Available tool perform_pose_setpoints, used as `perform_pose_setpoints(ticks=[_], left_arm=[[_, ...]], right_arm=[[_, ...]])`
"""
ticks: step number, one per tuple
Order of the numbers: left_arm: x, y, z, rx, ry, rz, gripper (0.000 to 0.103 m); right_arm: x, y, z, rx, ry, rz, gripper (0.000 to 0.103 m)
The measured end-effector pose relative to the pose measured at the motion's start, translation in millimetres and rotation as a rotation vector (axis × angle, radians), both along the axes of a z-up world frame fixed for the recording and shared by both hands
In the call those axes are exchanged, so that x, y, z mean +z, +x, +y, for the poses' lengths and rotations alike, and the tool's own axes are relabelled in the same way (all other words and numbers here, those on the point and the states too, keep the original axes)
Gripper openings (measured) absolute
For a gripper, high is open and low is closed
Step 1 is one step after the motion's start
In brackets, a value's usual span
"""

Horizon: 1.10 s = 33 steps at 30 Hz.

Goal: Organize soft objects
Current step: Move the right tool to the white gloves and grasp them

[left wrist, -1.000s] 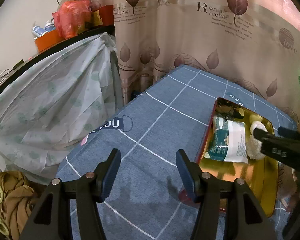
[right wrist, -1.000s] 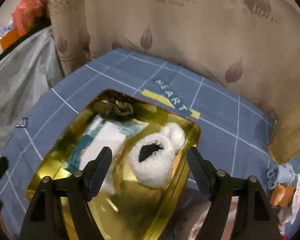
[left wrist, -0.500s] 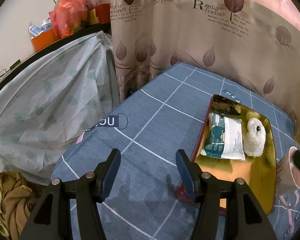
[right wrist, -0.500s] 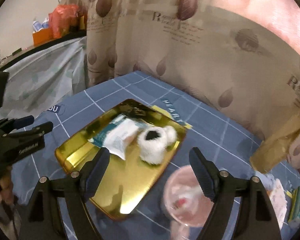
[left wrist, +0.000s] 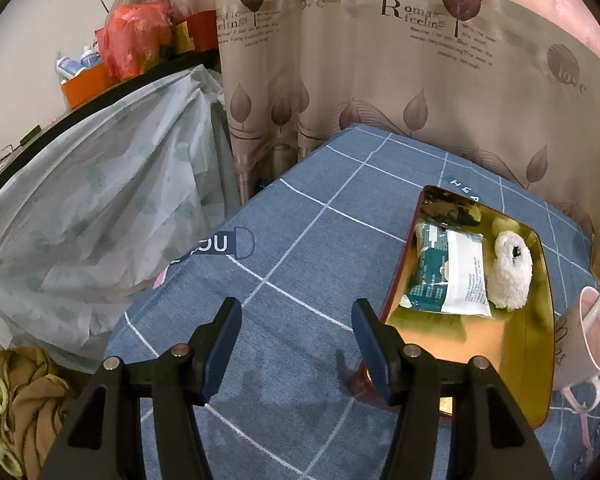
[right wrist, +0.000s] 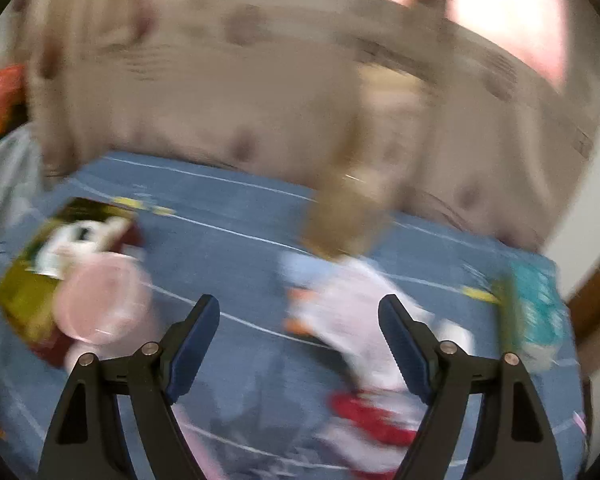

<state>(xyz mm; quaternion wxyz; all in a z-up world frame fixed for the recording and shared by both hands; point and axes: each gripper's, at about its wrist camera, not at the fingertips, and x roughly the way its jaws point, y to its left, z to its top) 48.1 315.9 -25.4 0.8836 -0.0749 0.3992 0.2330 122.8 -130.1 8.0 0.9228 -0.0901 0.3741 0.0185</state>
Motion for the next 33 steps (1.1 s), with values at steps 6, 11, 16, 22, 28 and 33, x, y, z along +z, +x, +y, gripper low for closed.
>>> perform_pose_setpoints(ticks=[6,11,16,22,28,33], left_arm=[[1,1,-5,-0.009,0.031,0.003,0.059],[3,0,-6,-0.006,0.043,0.000,0.059],[9,0,-17,-0.025,0.064,0.006,0.059],[18,1,-45,-0.088,0.081,0.009,0.059],[34,7,-96,-0.219,0.081,-0.014,0.059],[43,17,-155,-0.379,0.073,-0.025,0.063]], right_arm=[[-23,7,-91,-0.170,0.001,0.046,0.079],[-47,10,-136,-0.231,0.030,0.092,0.079],[-80,18,-166,-0.269,0.081,0.152,0.079],[-101,33,-175,-0.267,0.145,0.170,0.079],[-113,46,-175,-0.244,0.146,0.179,0.060],[-113,46,-172,-0.228,0.136,0.162,0.045]])
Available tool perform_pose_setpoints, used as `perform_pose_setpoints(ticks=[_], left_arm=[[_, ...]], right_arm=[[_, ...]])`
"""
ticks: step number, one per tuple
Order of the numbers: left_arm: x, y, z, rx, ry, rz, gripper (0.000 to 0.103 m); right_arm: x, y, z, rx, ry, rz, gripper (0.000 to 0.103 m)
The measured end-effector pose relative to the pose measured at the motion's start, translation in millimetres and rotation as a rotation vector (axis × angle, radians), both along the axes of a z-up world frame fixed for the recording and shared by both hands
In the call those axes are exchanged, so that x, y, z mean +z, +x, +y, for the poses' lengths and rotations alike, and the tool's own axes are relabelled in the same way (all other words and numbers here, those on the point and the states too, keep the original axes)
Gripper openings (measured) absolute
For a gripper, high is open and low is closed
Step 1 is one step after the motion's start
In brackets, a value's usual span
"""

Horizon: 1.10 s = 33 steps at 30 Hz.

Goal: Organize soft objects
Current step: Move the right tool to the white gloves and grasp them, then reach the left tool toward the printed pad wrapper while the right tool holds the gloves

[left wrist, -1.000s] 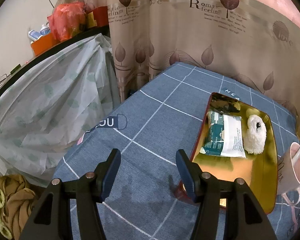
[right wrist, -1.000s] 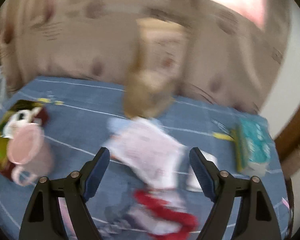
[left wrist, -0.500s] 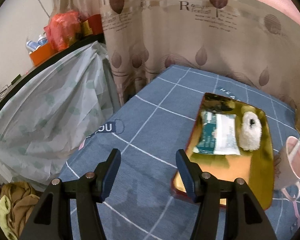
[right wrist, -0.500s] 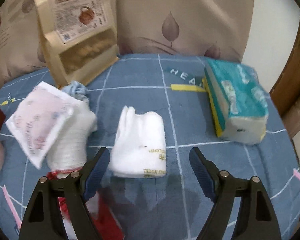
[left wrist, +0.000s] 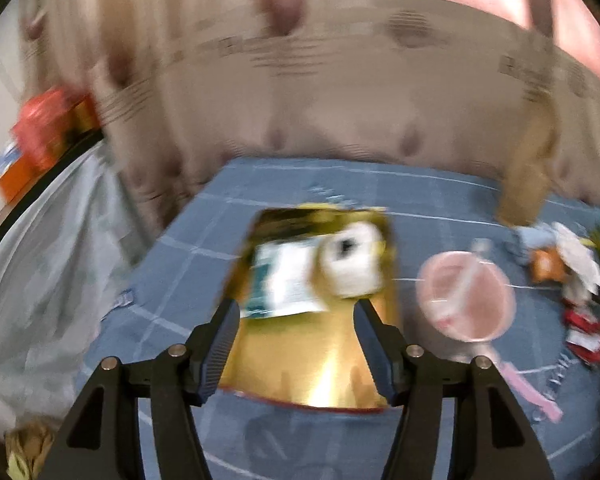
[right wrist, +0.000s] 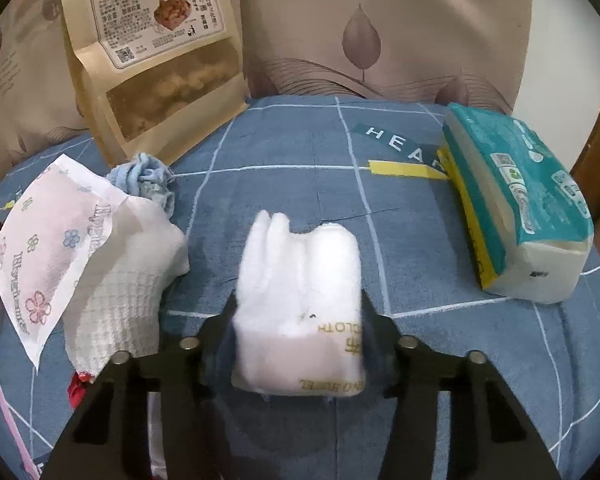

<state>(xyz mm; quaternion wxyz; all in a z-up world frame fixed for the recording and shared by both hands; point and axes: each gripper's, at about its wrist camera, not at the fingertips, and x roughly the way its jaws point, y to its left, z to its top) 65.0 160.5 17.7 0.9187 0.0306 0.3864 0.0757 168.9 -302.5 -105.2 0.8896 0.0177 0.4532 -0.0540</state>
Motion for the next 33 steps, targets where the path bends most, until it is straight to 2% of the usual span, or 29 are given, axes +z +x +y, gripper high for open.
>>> perform_pose_setpoints(ticks=[4,12,16,24,33], left_arm=[[2,8,-51,-0.138,-0.009,0.009,0.064],[-2,27,-143,-0.368,-0.057,0.064,0.066],[-1,38,-189,-0.473,-0.075,0.082,0.070],[-1,78,-245,-0.561,-0.163,0.144,0.071],[-26,121,-303,-0.588,-0.139,0.239,0.071]], right_arm=[[4,-8,-5,-0.006,0.018,-0.011,0.037],[9,-38,-15,-0.014,-0.022,-0.016,0.036],[8,-41,-20,-0.021,0.009,-0.025,0.036],[7,-38,-20,-0.020,0.024,-0.018,0.038],[5,-38,-22,-0.013,0.054,-0.019,0.042]])
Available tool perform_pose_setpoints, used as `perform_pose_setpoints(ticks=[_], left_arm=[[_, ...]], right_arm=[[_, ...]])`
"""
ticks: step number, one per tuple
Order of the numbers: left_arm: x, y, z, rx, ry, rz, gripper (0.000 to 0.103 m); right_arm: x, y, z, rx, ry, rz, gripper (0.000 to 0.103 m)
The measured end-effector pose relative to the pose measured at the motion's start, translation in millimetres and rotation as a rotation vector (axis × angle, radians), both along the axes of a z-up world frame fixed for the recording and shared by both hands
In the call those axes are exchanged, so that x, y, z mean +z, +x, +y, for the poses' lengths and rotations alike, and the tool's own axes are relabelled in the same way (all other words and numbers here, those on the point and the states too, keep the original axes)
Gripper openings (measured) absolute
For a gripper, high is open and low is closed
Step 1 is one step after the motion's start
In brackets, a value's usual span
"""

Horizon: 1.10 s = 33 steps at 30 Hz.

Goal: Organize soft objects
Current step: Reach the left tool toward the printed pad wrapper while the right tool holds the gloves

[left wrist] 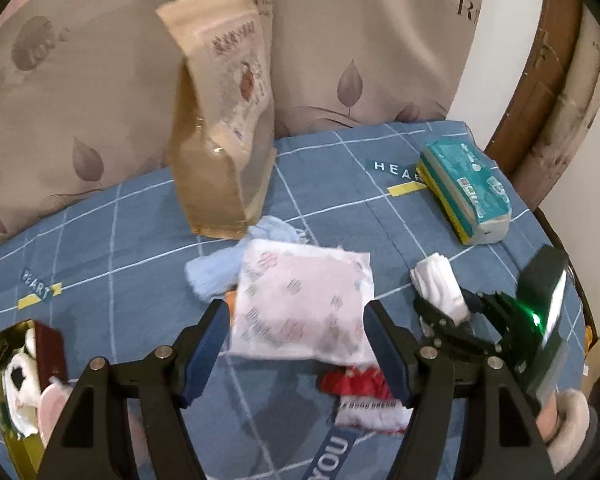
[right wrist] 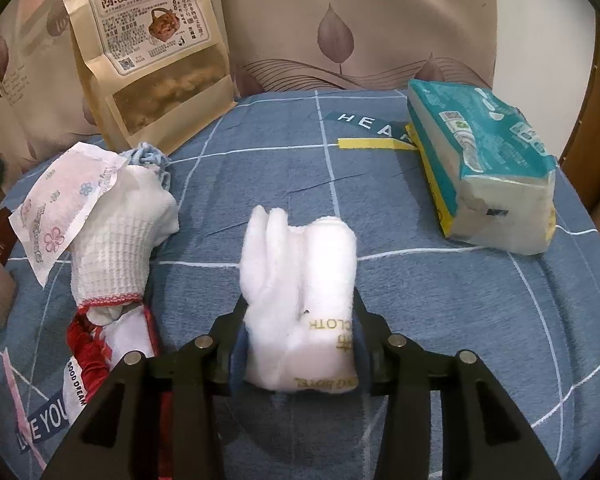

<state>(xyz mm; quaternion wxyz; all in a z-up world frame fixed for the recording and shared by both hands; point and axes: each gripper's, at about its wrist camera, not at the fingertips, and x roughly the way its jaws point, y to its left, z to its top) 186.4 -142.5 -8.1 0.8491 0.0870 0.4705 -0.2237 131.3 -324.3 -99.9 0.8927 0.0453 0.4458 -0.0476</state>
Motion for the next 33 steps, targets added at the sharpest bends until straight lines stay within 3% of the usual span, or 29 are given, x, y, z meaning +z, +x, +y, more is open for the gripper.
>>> perform_pose_setpoints(ticks=[8,11,18,20,22,23,26,33], left_arm=[[-34,25,-15,0.037,0.069,0.040,0.072],[-42,28,-12,0.046,0.055,0.052,0.077],[-48,23,4,0.050,-0.026,0.069,0.078],[-48,20,5,0.039,-0.029,0.065,0.063],[-47,16,3,0.000,-0.055,0.082,0.022],[-46,15,2,-0.006,-0.051,0.088,0.012],[-44,6,-2,-0.026,-0.037,0.070,0.000],[-31,-7,3,-0.036,-0.057,0.034,0.000]], right_arm=[[0,0,0,-0.001,0.012,-0.003,0.043],[0,0,0,-0.002,0.021,-0.004,0.044],[1,-1,0,-0.001,0.025,-0.006,0.044],[1,-1,0,-0.001,0.025,-0.006,0.045],[1,-1,0,-0.001,0.025,-0.006,0.045],[1,-1,0,-0.001,0.024,-0.006,0.045],[1,-1,0,-0.002,0.026,-0.006,0.045],[1,-1,0,-0.002,0.028,-0.007,0.045]])
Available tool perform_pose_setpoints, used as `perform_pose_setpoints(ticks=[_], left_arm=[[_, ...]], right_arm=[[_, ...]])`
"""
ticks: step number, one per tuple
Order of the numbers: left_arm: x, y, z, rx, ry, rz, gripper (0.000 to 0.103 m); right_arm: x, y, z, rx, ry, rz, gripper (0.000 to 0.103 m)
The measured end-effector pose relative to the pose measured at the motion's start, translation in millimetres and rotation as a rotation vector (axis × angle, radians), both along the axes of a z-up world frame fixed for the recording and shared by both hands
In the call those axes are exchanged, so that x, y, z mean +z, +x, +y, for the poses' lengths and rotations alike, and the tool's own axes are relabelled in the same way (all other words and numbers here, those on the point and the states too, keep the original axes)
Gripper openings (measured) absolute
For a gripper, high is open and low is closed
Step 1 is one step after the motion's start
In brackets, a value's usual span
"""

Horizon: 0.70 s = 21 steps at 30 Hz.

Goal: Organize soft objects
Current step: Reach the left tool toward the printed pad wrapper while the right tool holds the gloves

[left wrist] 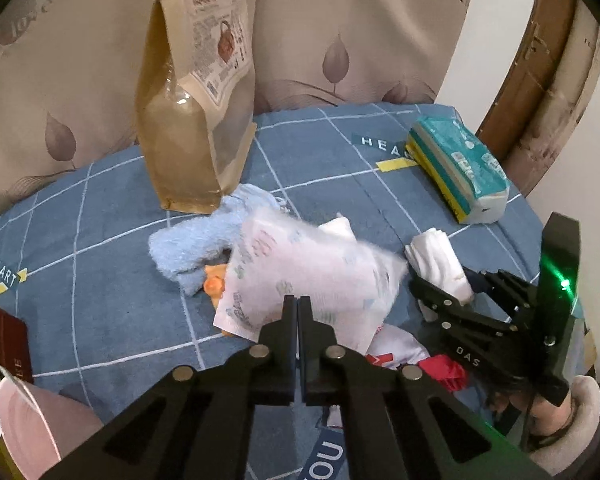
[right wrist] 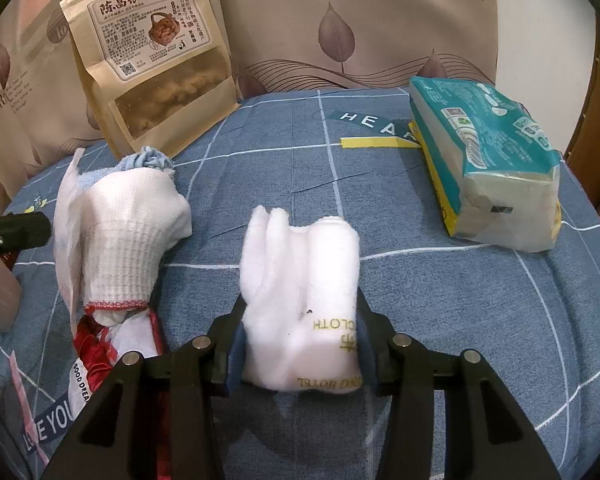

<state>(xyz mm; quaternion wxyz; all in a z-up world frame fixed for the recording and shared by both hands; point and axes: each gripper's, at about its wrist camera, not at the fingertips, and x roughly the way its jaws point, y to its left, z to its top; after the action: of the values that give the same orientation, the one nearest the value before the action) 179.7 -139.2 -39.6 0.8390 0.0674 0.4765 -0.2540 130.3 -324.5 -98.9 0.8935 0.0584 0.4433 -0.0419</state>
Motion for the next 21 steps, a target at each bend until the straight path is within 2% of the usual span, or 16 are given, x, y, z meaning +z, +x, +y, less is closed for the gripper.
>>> perform_pose_setpoints(ticks=[7,9,10,11,14,16,21], left_arm=[[12,-7,12,0.031,0.015,-0.034,0.002],[12,-6,14,0.037,0.017,-0.015,0.023],[12,-5,14,0.054,0.023,-0.012,0.045],[13,-5,15,0.065,0.026,-0.014,0.056],[19,-6,14,0.080,0.014,-0.021,0.058],[22,-4,8,0.086,0.018,-0.004,0.061],[27,1,-16,0.120,0.009,0.042,0.061]], right_arm=[[0,0,0,0.000,-0.002,0.000,0.045],[0,0,0,0.000,-0.002,0.000,0.045],[0,0,0,0.000,-0.002,0.000,0.045],[0,-1,0,0.000,-0.002,0.000,0.045],[0,-1,0,0.000,-0.002,0.000,0.045],[0,-1,0,0.000,-0.002,0.000,0.045],[0,-1,1,0.000,-0.001,0.000,0.046]])
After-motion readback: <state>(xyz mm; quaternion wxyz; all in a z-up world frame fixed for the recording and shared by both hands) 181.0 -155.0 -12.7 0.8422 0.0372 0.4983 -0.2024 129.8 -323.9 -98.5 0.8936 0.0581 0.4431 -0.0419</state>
